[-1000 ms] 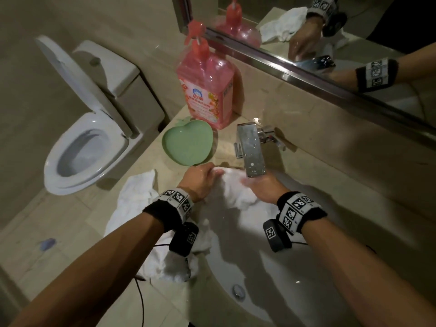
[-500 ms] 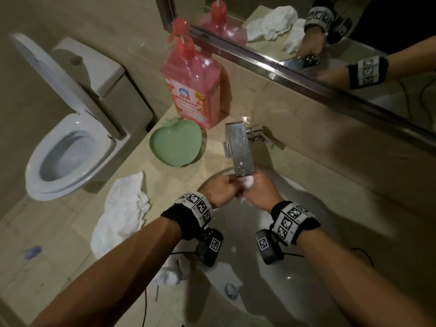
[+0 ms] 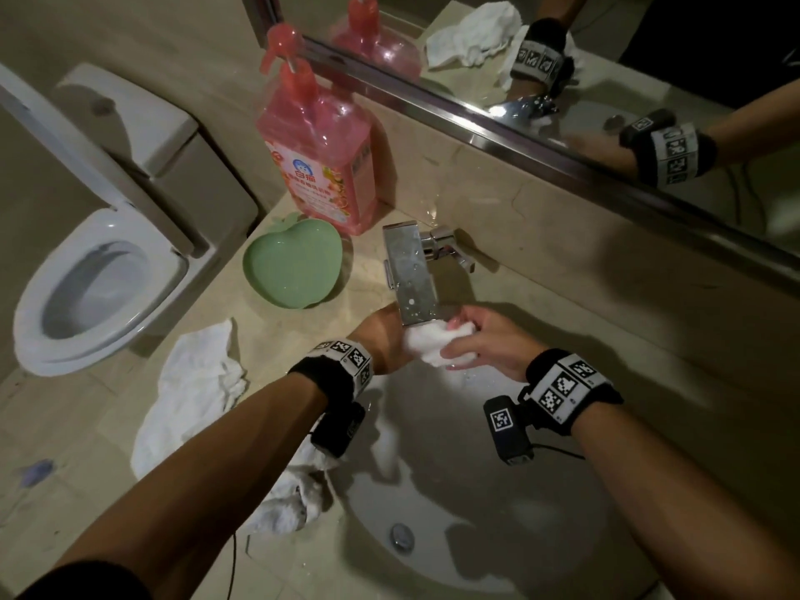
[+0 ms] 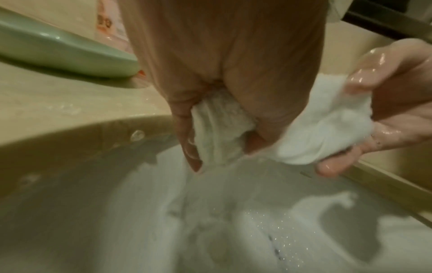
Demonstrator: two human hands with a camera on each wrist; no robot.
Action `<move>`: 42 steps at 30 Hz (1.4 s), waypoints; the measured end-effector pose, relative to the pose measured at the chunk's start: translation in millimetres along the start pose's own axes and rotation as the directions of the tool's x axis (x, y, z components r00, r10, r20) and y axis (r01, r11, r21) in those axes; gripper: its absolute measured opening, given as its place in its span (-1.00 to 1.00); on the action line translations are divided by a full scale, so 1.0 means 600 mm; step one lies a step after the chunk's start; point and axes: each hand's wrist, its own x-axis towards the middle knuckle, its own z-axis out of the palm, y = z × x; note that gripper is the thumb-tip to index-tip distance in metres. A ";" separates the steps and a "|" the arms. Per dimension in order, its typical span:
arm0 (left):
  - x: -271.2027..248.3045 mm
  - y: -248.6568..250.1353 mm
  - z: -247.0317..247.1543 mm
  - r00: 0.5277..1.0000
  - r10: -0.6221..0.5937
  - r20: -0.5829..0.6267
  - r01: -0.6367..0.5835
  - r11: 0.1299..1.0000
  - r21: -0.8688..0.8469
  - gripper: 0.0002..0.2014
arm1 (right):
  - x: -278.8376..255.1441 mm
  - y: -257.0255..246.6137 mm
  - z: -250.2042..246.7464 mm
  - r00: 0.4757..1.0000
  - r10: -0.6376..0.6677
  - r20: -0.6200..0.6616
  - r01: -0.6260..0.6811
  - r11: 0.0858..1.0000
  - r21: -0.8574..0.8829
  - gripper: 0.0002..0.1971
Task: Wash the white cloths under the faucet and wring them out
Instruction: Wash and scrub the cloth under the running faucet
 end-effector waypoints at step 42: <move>-0.040 -0.014 0.003 1.000 0.009 -0.018 -0.013 0.968 -0.249 -0.47 | 0.015 0.002 0.071 0.878 -0.463 -0.119 0.203 0.587 -0.784 -0.45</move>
